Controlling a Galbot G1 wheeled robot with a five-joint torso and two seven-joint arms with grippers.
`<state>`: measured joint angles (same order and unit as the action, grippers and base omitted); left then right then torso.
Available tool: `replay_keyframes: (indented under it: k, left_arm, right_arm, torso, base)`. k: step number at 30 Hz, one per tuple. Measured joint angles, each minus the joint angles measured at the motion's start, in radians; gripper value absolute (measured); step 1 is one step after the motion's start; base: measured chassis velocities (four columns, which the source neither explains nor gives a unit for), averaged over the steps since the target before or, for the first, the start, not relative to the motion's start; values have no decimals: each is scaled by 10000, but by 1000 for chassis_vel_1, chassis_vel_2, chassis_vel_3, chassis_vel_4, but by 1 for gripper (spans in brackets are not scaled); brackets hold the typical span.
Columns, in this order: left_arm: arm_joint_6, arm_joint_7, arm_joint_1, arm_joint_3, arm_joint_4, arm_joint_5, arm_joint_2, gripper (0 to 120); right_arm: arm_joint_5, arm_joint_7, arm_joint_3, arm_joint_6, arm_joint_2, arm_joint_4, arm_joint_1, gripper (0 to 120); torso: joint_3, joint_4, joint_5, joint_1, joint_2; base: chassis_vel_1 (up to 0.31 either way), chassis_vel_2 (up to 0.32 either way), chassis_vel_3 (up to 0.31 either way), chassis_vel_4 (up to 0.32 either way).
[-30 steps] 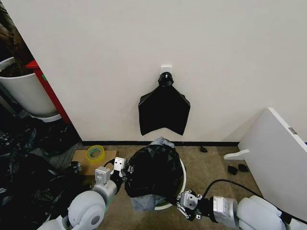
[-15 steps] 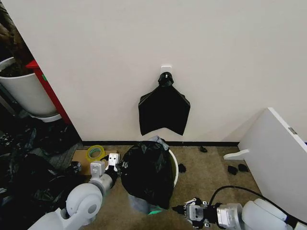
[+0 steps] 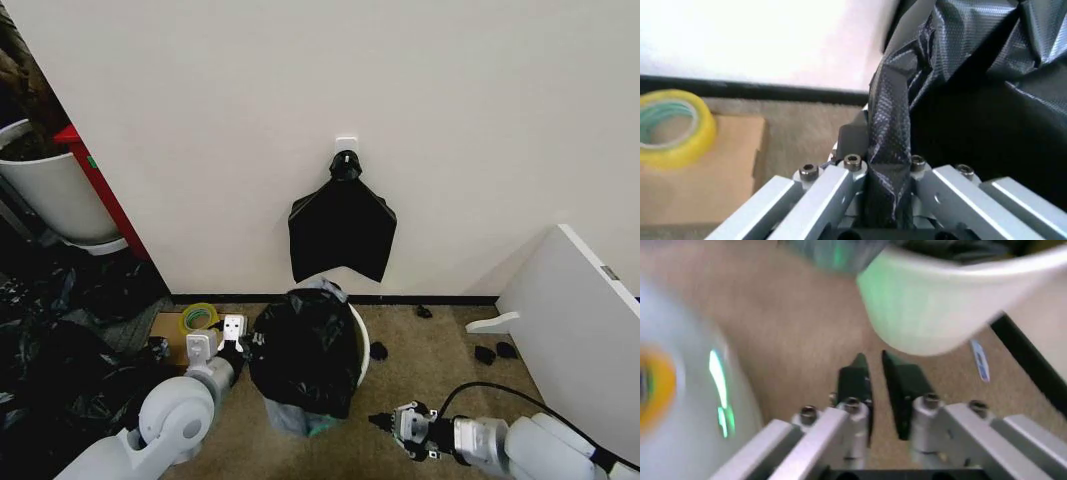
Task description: Place the garbage bag over the trash bin.
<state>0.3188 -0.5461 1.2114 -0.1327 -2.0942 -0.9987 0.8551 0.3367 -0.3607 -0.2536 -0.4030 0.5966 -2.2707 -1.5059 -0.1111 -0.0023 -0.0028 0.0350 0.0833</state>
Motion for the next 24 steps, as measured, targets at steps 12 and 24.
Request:
replay_keyframes:
  k: [12, 24]
  left_arm:
    - [-719, -250, 17, -274, 188, -97, 173, 1]
    - [-668, -194, 128, -33, -259, -108, 218, 1]
  right_arm:
    - [6449, 5006, -1304, -1935, 1930, -1770, -392, 62]
    - [8489, 7494, -695, -2351, 3828, -1326, 133, 97]
  torso:
    - [0, 0, 2, 0, 0]
    - [0, 1, 1, 0, 0]
  base:
    - [0, 0, 0, 0]
    - [0, 0, 0, 0]
